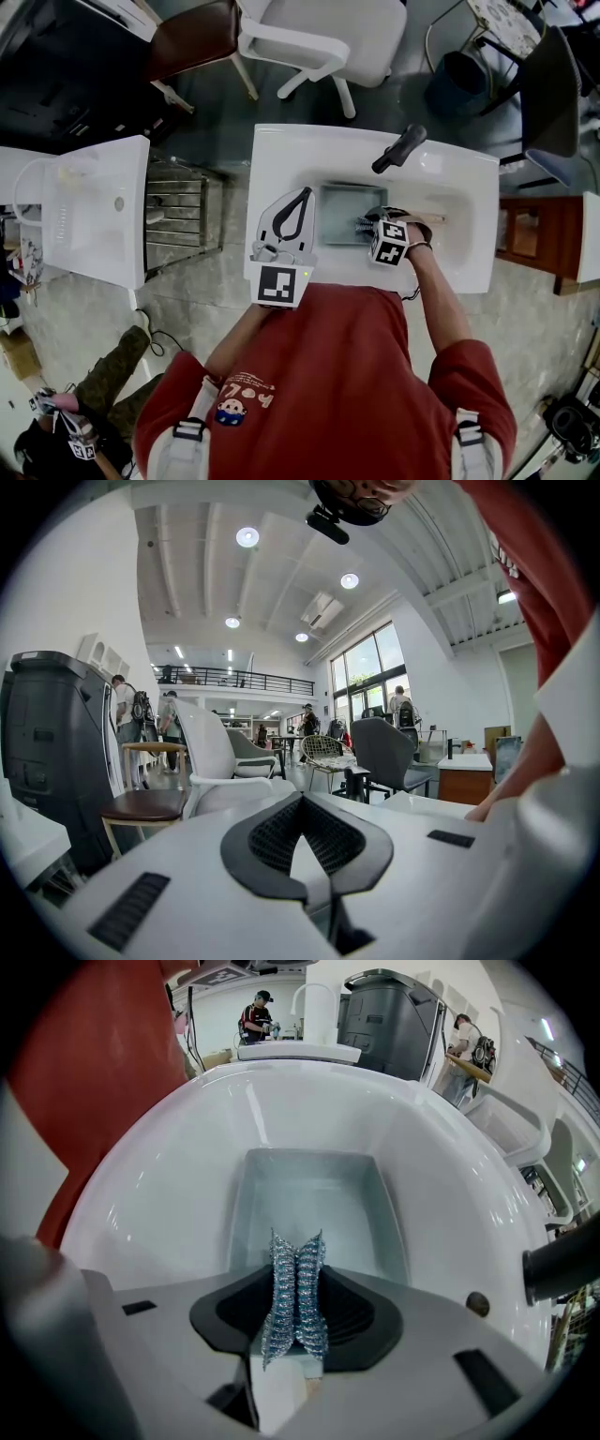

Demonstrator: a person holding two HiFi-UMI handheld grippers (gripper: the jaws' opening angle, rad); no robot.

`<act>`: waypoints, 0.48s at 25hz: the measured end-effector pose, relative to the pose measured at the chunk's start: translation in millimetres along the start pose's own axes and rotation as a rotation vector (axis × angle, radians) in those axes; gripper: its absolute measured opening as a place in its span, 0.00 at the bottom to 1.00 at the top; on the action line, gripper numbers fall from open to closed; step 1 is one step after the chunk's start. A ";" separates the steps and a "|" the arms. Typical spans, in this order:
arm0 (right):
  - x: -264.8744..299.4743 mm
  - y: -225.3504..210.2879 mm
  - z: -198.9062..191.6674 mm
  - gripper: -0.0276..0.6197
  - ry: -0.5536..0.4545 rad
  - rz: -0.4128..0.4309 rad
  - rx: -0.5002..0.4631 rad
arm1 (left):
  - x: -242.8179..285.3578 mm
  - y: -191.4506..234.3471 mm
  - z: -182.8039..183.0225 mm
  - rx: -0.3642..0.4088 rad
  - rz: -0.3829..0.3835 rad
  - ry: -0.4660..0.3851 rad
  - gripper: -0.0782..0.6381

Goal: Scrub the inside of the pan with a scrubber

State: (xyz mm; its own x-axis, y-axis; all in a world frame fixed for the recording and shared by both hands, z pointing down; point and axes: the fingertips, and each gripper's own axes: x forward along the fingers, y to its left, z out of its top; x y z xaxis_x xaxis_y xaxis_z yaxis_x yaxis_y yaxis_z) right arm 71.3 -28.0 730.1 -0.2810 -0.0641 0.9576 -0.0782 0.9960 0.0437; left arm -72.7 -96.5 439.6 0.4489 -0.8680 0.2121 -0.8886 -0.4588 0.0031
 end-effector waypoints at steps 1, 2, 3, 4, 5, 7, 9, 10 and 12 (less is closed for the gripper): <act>0.5 -3.0 -0.1 0.29 0.000 -0.007 -0.001 | 0.3 0.0 0.0 0.001 0.000 0.000 0.12; 0.9 -5.8 -0.1 0.29 -0.001 -0.012 -0.002 | 0.4 0.0 -0.1 0.001 0.001 0.001 0.12; 1.4 -8.5 0.0 0.29 -0.001 -0.019 -0.003 | 0.4 0.1 -0.1 0.002 0.001 0.003 0.12; 1.9 -11.7 0.2 0.29 -0.002 -0.029 -0.004 | 0.4 0.4 -0.2 0.003 0.001 0.004 0.12; 2.4 -15.5 0.5 0.29 -0.003 -0.042 -0.005 | 0.4 0.7 -0.2 0.003 0.000 0.004 0.12; 3.7 -23.0 1.3 0.29 -0.003 -0.069 -0.008 | 0.6 1.7 -0.1 0.003 -0.001 0.001 0.12; 5.5 -30.4 1.7 0.29 0.000 -0.101 -0.019 | 0.3 2.6 -0.9 0.003 -0.002 0.001 0.12; 6.5 -34.4 1.1 0.29 0.003 -0.120 -0.027 | 0.2 2.5 -1.6 0.005 -0.002 0.000 0.12; 8.5 -42.1 -0.1 0.29 0.005 -0.154 -0.042 | 0.3 2.0 -2.5 0.009 -0.002 -0.002 0.12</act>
State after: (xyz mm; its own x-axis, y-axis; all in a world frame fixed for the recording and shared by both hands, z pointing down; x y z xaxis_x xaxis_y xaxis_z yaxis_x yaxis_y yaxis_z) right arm 72.3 -70.5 736.5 -0.2643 -0.2162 0.9399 -0.0804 0.9761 0.2020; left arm -74.6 -97.2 442.0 0.4511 -0.8673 0.2104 -0.8866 -0.4624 -0.0055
